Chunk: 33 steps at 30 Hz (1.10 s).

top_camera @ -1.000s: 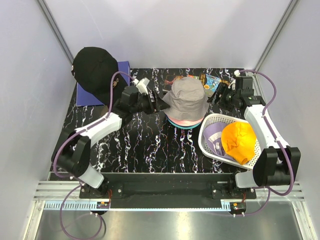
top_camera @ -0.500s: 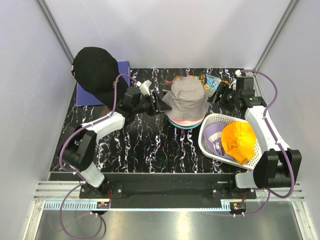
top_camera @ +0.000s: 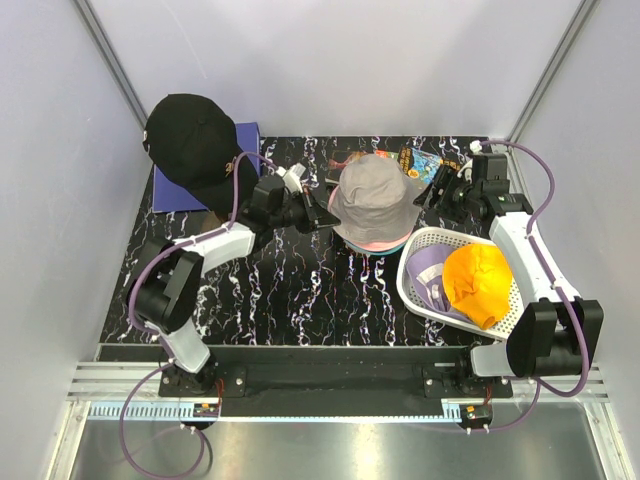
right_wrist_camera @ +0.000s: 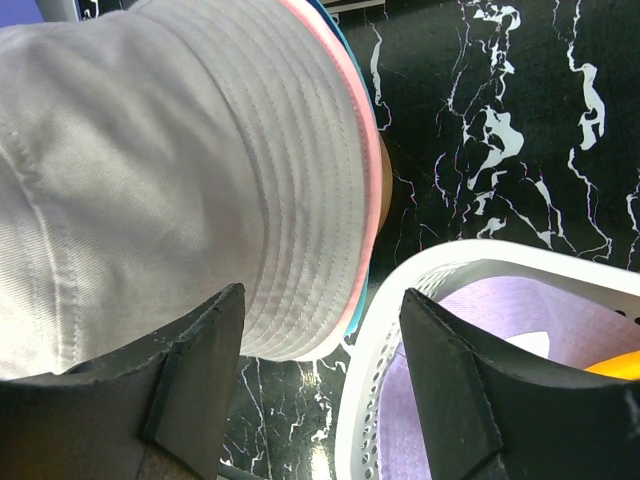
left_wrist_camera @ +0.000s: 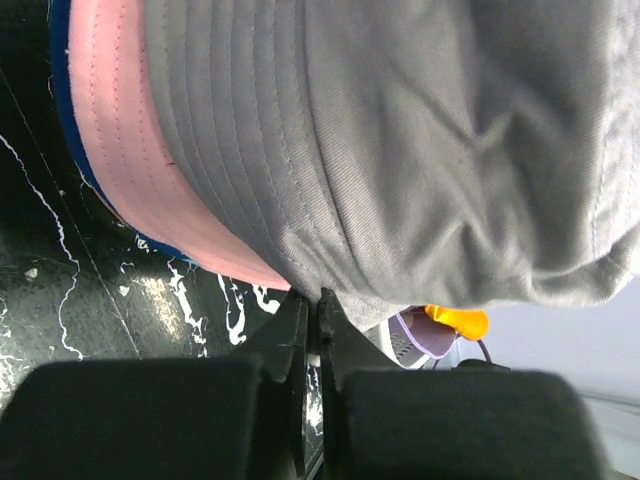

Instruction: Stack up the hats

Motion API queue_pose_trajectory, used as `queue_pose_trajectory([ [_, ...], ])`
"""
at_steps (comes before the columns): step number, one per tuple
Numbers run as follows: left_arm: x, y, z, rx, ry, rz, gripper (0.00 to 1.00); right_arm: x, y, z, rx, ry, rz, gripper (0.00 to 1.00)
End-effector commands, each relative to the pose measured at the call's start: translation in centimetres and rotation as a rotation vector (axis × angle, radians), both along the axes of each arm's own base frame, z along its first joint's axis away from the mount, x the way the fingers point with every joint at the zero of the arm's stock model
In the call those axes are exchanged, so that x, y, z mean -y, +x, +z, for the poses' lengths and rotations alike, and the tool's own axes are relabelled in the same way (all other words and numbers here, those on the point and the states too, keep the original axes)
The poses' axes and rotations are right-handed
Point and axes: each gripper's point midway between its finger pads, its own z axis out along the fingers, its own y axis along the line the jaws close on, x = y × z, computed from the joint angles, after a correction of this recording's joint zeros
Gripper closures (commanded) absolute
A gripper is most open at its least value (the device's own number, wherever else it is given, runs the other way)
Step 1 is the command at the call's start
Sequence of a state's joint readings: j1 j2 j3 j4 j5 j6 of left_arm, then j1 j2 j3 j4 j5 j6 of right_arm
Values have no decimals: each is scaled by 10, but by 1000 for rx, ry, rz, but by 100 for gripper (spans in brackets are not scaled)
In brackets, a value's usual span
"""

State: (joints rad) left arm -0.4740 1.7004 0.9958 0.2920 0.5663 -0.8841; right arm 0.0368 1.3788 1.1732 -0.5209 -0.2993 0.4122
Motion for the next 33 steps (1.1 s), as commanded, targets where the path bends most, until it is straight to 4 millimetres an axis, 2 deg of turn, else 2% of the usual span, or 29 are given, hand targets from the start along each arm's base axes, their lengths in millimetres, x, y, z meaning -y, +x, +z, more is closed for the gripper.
queue_pose_trajectory([
  [1, 6, 8, 13, 37, -29, -25, 100, 1, -9, 4, 9, 5, -1, 28],
  [6, 6, 11, 0, 2, 10, -20, 100, -1, -17, -4, -5, 13, 1, 29],
  [11, 5, 20, -19, -14, 75, -23, 100, 2, -13, -16, -38, 3, -14, 29],
  [15, 2, 28, -24, -8, 138, -16, 100, 12, -21, -8, -53, -47, -40, 29],
  [21, 11, 49, -9, 42, 154, -22, 100, 49, -65, -20, -207, -196, -199, 29],
  [23, 14, 55, -5, 49, 145, -22, 99, 52, -79, -24, -260, -205, -229, 29],
  [25, 17, 63, 6, 72, 133, -17, 91, 60, -90, -28, -300, -229, -270, 29],
  [28, 19, 68, 17, 91, 131, -12, 62, 68, -96, -32, -331, -262, -315, 29],
  [29, 17, 70, 22, 106, 138, -1, 44, 72, -96, -36, -344, -281, -325, 30],
  [31, 12, 68, 26, 105, 159, 8, 31, 74, -96, -45, -375, -302, -318, 29],
  [32, 7, 69, 35, 135, 174, 24, 22, 75, -95, -55, -410, -315, -315, 29],
  [33, 4, 67, 36, 135, 190, 28, 20, 75, -93, -59, -421, -321, -310, 30],
])
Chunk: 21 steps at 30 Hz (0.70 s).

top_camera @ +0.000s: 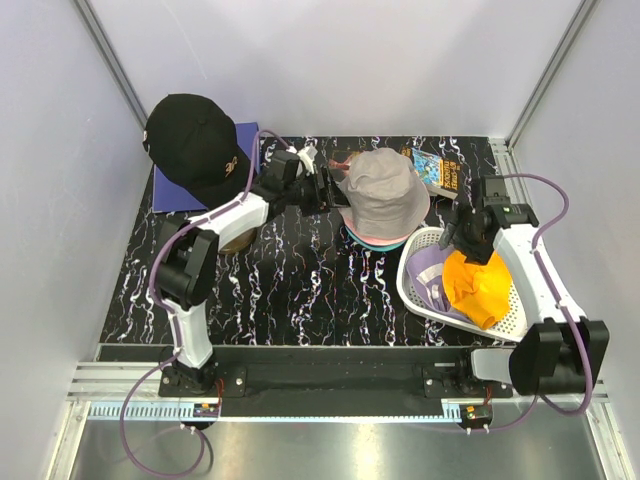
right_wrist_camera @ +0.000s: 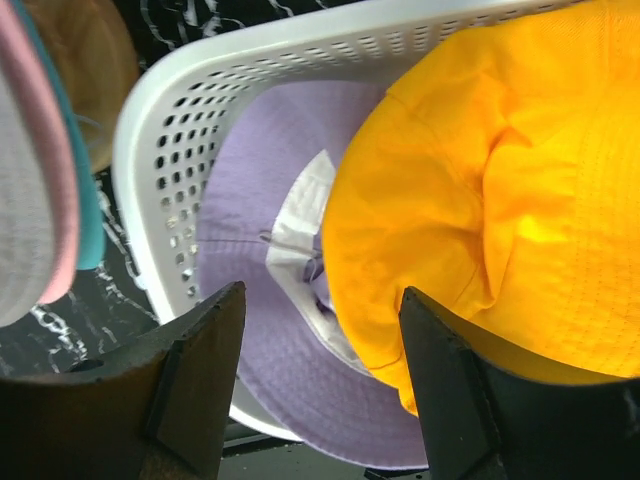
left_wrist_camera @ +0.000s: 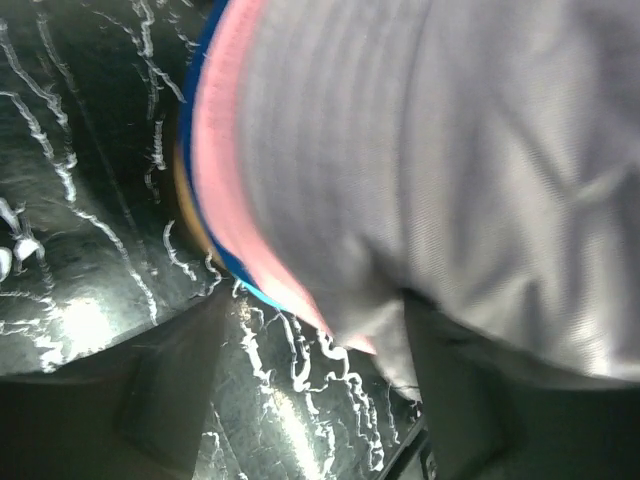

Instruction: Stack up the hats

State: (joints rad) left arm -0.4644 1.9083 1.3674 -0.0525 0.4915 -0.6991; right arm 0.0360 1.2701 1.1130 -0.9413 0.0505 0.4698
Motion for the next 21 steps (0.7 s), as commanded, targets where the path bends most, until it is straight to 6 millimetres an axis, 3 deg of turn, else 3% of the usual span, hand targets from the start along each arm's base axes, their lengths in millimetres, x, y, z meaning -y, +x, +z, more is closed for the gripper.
queue_pose_trajectory([
  [1, -7, 9, 61, 169, 3, 18, 19, 14, 4, -18, -92, -73, -35, 30],
  [9, -27, -5, 88, 237, 67, 41, 15, 13, 24, -55, -175, -86, 32, 32],
  [11, -34, -7, 100, 274, 92, 55, 15, 9, 25, -64, -208, -64, 52, 50],
  [12, -38, -7, 105, 290, 104, 65, 15, 6, 26, -65, -211, -51, 65, 78],
  [13, -44, -6, 115, 330, 128, 88, 15, 5, 27, -59, -195, -46, 67, 93],
  [14, -50, -5, 120, 344, 148, 106, 13, 6, 27, -49, -179, -50, 65, 100],
  [16, -63, 0, 140, 424, 197, 177, 1, 11, 29, -18, -98, -78, 43, 100],
  [18, -69, 1, 163, 496, 221, 213, 1, 18, 35, 21, 5, -112, 26, 100],
  [19, -75, 4, 169, 526, 252, 240, 1, 20, 40, 60, 119, -121, 17, 100],
  [21, -77, 5, 188, 567, 257, 247, 1, 22, 41, 106, 260, -135, 19, 100],
])
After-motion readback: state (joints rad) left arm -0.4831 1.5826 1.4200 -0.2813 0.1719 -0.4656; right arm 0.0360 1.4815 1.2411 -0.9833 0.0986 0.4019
